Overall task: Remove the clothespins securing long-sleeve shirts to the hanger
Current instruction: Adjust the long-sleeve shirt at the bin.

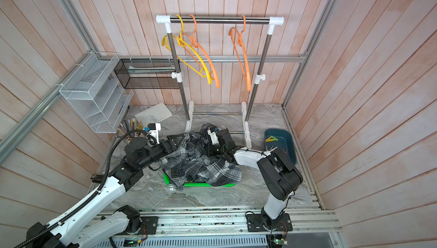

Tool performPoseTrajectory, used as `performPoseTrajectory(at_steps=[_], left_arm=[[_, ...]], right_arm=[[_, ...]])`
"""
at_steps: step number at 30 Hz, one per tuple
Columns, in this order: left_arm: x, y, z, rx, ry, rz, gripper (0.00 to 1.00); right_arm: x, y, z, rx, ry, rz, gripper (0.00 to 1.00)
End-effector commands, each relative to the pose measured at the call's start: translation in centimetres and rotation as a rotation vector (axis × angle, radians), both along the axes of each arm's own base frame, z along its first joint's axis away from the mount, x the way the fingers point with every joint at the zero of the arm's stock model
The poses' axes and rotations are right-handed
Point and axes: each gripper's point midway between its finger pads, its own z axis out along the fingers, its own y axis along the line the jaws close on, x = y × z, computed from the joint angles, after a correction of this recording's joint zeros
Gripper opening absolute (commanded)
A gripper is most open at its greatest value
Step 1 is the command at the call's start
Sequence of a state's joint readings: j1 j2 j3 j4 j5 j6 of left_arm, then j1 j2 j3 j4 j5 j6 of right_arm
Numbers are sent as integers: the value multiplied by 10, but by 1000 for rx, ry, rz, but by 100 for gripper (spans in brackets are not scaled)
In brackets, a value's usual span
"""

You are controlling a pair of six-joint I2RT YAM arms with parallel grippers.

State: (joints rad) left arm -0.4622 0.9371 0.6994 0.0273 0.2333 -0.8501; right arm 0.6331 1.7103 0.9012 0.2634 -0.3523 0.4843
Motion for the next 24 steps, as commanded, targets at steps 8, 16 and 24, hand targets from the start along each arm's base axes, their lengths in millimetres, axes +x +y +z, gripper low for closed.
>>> performPoseTrajectory(at_steps=[8, 16, 24], left_arm=[[20, 38, -57, 192, 106, 121, 95], [25, 5, -77, 170, 157, -24, 90], [11, -27, -120, 273, 261, -94, 89]], right_arm=[[23, -26, 113, -65, -212, -94, 58], [-12, -59, 161, -119, -204, -118, 62], [-92, -116, 167, -205, -74, -126, 63]])
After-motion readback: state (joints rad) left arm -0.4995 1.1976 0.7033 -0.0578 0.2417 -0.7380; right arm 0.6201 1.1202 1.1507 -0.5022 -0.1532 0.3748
